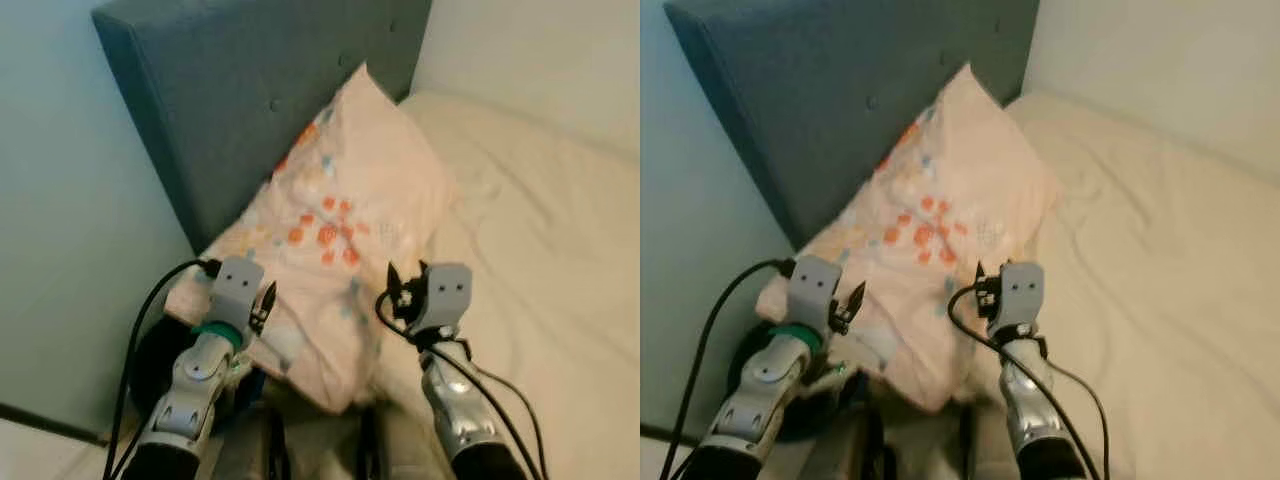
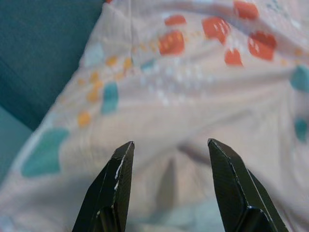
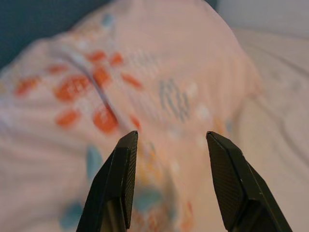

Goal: Clean up the room

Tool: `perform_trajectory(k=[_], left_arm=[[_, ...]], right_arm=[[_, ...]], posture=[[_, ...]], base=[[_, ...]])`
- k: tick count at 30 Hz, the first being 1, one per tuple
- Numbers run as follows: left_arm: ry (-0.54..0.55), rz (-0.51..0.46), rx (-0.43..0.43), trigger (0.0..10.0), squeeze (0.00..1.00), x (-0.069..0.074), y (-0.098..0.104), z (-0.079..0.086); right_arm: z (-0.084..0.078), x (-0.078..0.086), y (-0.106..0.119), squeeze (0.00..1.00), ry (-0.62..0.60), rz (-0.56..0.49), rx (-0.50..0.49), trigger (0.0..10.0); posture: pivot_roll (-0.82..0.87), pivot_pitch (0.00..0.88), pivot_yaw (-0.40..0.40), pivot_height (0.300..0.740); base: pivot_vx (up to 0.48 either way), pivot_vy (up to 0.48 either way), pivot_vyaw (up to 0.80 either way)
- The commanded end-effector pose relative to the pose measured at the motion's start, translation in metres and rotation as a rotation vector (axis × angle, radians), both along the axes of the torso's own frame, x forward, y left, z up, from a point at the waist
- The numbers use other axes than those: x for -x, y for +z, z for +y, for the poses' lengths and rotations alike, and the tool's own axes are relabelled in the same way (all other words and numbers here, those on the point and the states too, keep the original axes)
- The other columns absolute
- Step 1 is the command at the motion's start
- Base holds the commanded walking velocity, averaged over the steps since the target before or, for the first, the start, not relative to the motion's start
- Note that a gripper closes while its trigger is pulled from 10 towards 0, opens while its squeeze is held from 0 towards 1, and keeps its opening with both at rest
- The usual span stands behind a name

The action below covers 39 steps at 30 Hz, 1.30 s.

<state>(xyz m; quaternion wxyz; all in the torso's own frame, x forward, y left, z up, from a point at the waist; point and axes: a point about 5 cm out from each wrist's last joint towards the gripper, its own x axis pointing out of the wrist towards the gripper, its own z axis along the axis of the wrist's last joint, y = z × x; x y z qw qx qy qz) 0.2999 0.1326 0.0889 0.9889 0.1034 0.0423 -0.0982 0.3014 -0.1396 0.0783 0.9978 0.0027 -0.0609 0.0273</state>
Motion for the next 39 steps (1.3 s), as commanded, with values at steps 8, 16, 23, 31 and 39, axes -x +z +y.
perform_trajectory(k=[8,16,23,31,39], left_arm=[[-0.011,0.025,-0.017,10.0,0.0,0.006,-0.008,0.0],[-0.012,0.03,-0.016,10.0,0.0,0.007,-0.009,-0.001],[-0.01,0.029,-0.018,10.0,0.0,0.007,-0.009,-0.001],[0.081,-0.031,-0.009,10.0,0.0,0.002,-0.002,0.008],[0.14,-0.154,0.016,10.0,0.0,-0.021,0.033,0.025]], right_arm=[[0.001,0.004,-0.004,0.0,-0.003,0.02,-0.006,10.0],[0.0,0.006,-0.005,0.0,-0.004,0.023,-0.005,10.0],[0.001,0.008,-0.005,0.0,-0.003,0.023,-0.002,10.0],[0.005,0.01,-0.003,0.0,0.018,0.008,0.017,10.0],[0.006,0.006,0.007,0.0,0.032,-0.036,0.038,10.0]], posture=[[-0.05,0.106,0.072,0.61],[-0.06,0.112,0.074,0.61],[-0.06,0.119,0.078,0.61],[-0.06,0.133,0.084,0.61],[-0.06,0.153,0.083,0.585]], base=[[0.0,0.0,0.0],[0.0,0.0,0.0],[0.0,0.0,0.0],[0.0,0.0,0.0],[0.0,0.0,0.0]])
